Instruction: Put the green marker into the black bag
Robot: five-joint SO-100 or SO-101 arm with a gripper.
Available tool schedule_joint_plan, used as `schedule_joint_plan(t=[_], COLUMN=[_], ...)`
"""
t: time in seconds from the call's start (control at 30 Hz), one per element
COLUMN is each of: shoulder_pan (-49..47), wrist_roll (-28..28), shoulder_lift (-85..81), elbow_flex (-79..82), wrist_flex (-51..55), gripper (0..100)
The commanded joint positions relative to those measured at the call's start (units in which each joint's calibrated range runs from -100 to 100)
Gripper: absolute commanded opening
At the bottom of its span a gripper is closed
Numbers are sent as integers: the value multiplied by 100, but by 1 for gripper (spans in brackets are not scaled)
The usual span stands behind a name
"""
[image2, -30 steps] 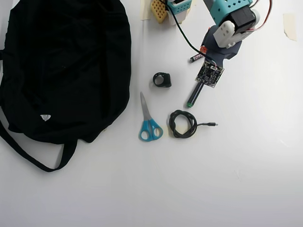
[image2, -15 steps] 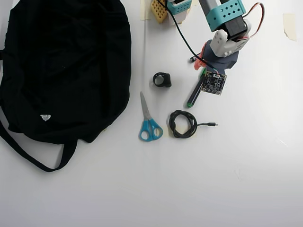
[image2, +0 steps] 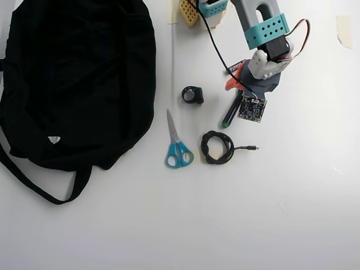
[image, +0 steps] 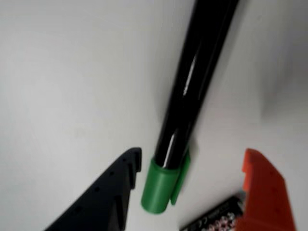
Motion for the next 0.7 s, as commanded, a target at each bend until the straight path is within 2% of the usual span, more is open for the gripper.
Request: schedule_joint_plan(t=[0.0,0.67], shoulder_pan=[64,169], wrist_roll=[-17,-190], shoulder_lift=[78,303], elbow_flex=[-190,-100], wrist_flex=[-174,-484], gripper=[28,27])
